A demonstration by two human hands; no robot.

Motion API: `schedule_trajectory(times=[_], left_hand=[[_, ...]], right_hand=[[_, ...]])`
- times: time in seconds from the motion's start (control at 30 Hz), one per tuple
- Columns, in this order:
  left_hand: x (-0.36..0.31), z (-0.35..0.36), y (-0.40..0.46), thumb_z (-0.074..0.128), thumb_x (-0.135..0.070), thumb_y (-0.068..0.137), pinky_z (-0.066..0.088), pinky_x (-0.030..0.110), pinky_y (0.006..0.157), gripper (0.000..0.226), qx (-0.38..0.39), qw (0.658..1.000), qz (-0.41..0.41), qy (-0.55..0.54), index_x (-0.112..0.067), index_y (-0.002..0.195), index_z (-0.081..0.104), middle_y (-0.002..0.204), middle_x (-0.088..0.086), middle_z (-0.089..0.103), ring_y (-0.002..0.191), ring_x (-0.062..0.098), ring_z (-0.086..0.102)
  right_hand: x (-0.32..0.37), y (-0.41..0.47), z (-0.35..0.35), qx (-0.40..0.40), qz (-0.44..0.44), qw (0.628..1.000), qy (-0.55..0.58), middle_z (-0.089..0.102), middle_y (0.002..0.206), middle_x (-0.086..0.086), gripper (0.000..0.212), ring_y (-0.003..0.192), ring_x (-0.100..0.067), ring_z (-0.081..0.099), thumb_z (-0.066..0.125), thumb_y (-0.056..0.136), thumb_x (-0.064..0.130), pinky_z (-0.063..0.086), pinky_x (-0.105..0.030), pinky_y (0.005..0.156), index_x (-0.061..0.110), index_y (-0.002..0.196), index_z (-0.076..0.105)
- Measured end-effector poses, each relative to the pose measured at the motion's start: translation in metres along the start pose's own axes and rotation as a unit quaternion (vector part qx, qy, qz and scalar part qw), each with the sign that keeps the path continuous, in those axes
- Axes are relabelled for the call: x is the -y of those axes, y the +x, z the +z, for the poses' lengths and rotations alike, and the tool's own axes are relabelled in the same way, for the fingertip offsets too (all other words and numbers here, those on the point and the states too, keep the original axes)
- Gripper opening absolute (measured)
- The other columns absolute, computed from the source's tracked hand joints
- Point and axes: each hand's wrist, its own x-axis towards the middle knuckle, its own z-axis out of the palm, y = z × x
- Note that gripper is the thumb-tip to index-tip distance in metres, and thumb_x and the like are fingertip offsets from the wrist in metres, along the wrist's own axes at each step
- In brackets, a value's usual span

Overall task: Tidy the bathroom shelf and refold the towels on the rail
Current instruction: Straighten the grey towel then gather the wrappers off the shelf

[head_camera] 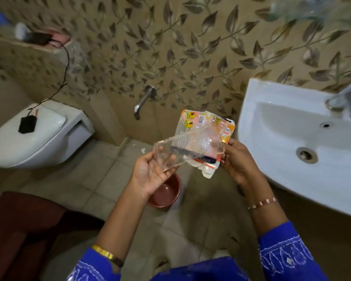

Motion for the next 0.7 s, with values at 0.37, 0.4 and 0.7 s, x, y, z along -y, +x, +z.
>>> schedule_trajectory(times=[0.37, 0.4, 0.7], left_hand=[[-0.037, -0.134, 0.023, 0.031, -0.027, 0.096, 0.054, 0.032, 0.063, 0.029, -0.217, 0.976, -0.015, 0.021, -0.015, 0.081, 0.054, 0.058, 0.001, 0.068, 0.05, 0.015, 0.065], [-0.036, -0.143, 0.032, 0.031, -0.026, 0.096, 0.052, 0.033, 0.066, 0.029, -0.233, 0.972, -0.018, 0.023, -0.015, 0.081, 0.054, 0.062, 0.002, 0.067, 0.054, 0.016, 0.064], [0.018, -0.272, 0.165, 0.027, -0.019, 0.094, 0.047, 0.016, 0.041, 0.042, -0.33, 0.94, -0.079, 0.021, -0.014, 0.062, 0.052, 0.034, -0.001, 0.055, 0.029, 0.012, 0.053]], right_hand=[[-0.125, 0.044, 0.08, -0.028, 0.157, 0.987, -0.003, 0.065, 0.048, 0.005, 0.012, 0.041, -0.004, 0.06, 0.048, 0.09, 0.001, 0.054, -0.02, 0.049, 0.003, 0.098, 0.056], [-0.14, 0.055, 0.081, -0.038, 0.176, 0.984, 0.001, 0.068, 0.053, 0.004, 0.012, 0.046, -0.007, 0.063, 0.048, 0.09, 0.001, 0.055, -0.021, 0.049, 0.004, 0.097, 0.057], [-0.318, 0.174, 0.066, -0.119, 0.32, 0.94, 0.001, 0.065, 0.05, 0.001, 0.014, 0.047, -0.013, 0.062, 0.044, 0.091, 0.003, 0.046, -0.016, 0.036, 0.011, 0.083, 0.054]])
